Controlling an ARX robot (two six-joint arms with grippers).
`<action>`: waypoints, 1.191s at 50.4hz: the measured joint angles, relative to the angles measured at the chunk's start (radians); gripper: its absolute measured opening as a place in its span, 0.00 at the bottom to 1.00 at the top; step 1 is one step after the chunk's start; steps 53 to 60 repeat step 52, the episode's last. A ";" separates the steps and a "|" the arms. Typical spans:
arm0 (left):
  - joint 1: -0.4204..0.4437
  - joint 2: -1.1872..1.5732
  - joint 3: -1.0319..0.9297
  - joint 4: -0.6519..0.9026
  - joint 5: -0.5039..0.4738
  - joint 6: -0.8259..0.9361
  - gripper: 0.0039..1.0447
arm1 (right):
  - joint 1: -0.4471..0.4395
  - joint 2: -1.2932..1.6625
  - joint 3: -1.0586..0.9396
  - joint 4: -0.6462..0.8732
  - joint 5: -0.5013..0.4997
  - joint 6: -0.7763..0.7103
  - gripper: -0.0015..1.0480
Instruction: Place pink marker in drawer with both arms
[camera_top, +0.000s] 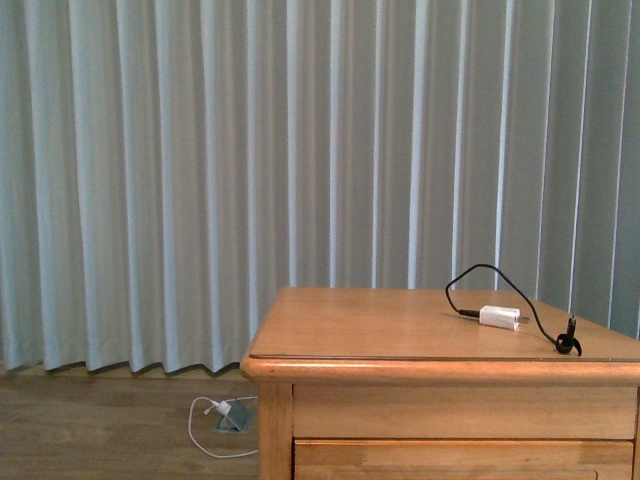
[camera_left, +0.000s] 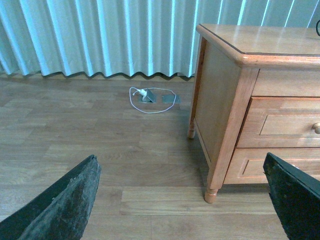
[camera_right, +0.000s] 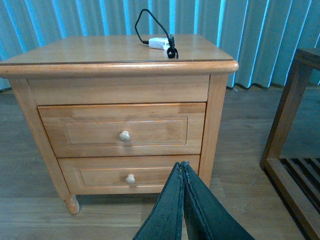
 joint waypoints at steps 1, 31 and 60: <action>0.000 0.000 0.000 0.000 0.000 0.000 0.95 | 0.000 0.000 0.000 0.000 0.000 0.000 0.01; 0.000 0.000 0.000 0.000 0.000 0.000 0.95 | 0.000 0.000 0.000 0.000 0.000 -0.001 0.77; 0.000 0.000 0.000 0.000 0.000 0.000 0.95 | 0.000 0.000 0.000 0.000 0.000 -0.001 0.92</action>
